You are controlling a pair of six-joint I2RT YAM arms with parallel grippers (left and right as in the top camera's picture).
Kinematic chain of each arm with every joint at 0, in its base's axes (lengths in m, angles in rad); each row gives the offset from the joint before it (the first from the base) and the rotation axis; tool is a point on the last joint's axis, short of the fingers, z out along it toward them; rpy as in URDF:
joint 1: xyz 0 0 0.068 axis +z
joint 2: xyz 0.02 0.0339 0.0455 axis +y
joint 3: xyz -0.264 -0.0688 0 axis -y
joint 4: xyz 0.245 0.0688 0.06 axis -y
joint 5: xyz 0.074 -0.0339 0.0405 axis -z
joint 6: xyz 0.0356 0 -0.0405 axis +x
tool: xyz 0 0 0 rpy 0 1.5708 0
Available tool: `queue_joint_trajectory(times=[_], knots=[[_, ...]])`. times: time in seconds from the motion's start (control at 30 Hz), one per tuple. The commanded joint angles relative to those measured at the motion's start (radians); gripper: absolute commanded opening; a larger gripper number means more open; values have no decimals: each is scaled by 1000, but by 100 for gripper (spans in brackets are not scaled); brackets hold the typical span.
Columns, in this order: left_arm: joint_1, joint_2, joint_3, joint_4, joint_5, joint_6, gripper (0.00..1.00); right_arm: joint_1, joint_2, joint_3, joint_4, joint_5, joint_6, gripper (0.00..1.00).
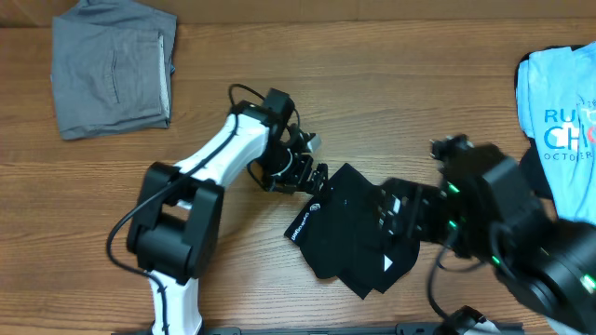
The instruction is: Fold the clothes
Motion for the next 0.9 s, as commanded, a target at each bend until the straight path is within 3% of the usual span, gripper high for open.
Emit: queue_joint_trajectory(times=[0.0, 0.4, 0.5, 0.6, 0.67, 0.7, 0.87], knots=[[-16, 82, -6, 17, 78, 13, 100, -3, -69, 24, -2, -1, -11, 100], [-79, 182, -6, 14, 182, 71, 99, -3, -92, 24, -19, 10, -11, 100], [-106, 183, -6, 35, 181, 71, 82, -3, -92, 24, -21, 10, -11, 100], [-122, 183, -6, 69, 159, 70, 32, -3, -92, 24, -22, 18, -11, 100], [-124, 183, -6, 82, 145, 66, 8, -3, -92, 23, -26, 26, -11, 100], [-124, 183, -6, 87, 138, 63, 4, -3, -92, 23, -29, 26, -11, 100], [-99, 183, 11, 75, 89, 63, 4, -3, -92, 23, -50, 30, -11, 100]])
